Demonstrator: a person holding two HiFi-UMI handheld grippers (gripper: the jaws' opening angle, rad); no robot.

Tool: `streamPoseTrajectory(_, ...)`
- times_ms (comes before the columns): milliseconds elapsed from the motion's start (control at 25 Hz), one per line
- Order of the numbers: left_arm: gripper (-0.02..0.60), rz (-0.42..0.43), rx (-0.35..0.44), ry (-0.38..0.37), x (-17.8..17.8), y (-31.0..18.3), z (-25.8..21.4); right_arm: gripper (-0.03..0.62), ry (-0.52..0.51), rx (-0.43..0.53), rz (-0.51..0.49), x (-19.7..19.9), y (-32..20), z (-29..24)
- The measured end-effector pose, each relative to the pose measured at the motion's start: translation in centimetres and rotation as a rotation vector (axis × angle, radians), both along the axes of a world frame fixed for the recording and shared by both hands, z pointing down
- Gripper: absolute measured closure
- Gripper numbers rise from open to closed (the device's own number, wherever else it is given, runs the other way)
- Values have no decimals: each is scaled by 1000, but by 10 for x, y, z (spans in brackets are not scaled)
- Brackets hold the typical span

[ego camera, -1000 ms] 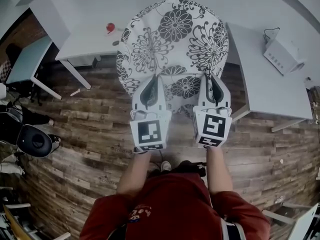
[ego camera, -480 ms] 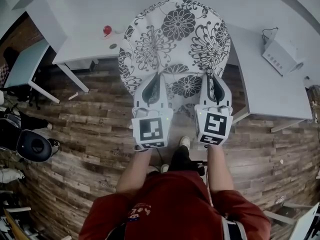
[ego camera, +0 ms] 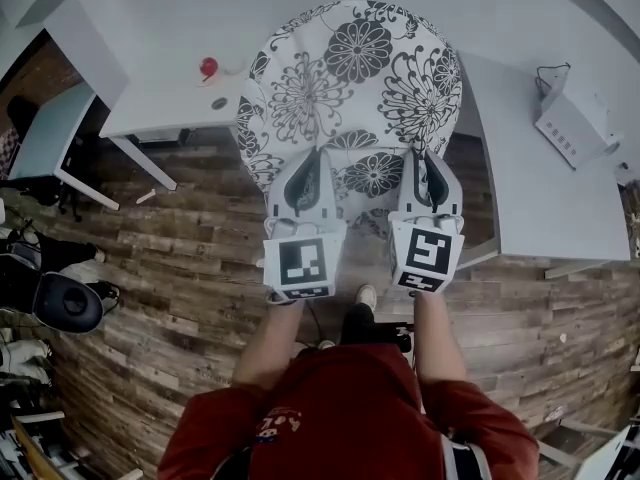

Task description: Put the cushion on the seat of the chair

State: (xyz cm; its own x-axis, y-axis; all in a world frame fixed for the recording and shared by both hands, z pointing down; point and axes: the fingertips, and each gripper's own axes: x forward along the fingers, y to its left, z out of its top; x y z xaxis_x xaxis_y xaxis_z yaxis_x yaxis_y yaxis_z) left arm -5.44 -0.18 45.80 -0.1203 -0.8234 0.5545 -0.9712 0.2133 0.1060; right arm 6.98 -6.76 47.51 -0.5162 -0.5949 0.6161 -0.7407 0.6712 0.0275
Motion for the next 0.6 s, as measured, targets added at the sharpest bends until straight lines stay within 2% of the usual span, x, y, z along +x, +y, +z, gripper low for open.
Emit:
streamPoseTrajectory(360, 554, -16, 27, -37, 3, 0, 3, 546, -29, 35, -12, 1, -2, 3)
streamPoseTrajectory(600, 554, -17, 36, -23, 2, -1, 4, 546, -19, 47, -11, 0, -2, 0)
